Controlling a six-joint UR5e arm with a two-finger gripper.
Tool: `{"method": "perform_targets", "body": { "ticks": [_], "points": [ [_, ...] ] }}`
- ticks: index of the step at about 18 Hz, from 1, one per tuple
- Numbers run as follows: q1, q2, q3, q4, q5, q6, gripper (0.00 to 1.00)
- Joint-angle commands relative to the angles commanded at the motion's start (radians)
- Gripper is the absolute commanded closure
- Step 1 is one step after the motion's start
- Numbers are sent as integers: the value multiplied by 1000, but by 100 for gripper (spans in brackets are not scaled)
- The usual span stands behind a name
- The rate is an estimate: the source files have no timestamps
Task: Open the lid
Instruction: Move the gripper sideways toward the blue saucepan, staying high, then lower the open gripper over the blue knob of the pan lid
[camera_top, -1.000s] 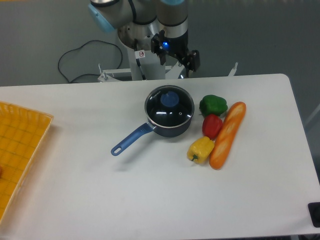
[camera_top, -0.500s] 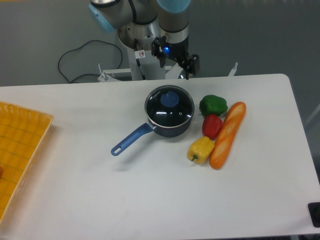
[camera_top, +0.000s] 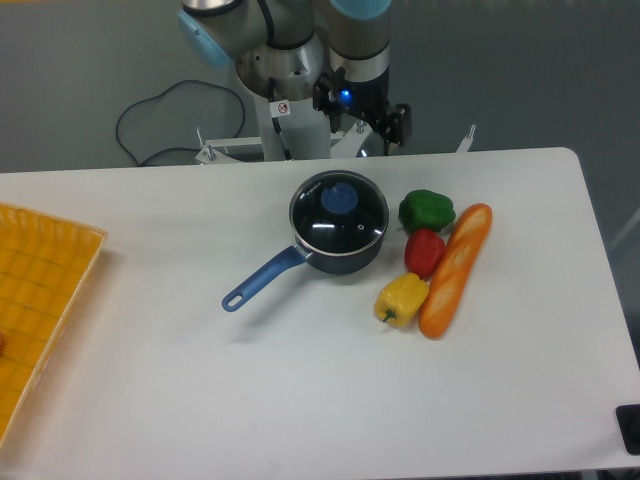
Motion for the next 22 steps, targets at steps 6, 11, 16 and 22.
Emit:
{"method": "perform_targets", "body": {
  "ticks": [6, 11, 16, 22],
  "points": [
    [-3, -20, 12, 3, 0, 3, 0],
    [-5, -34, 25, 3, 2, -2, 0],
    [-14, -48, 6, 6, -12, -2, 0],
    [-34, -78, -2, 23, -9, -2, 0]
  ]
}}
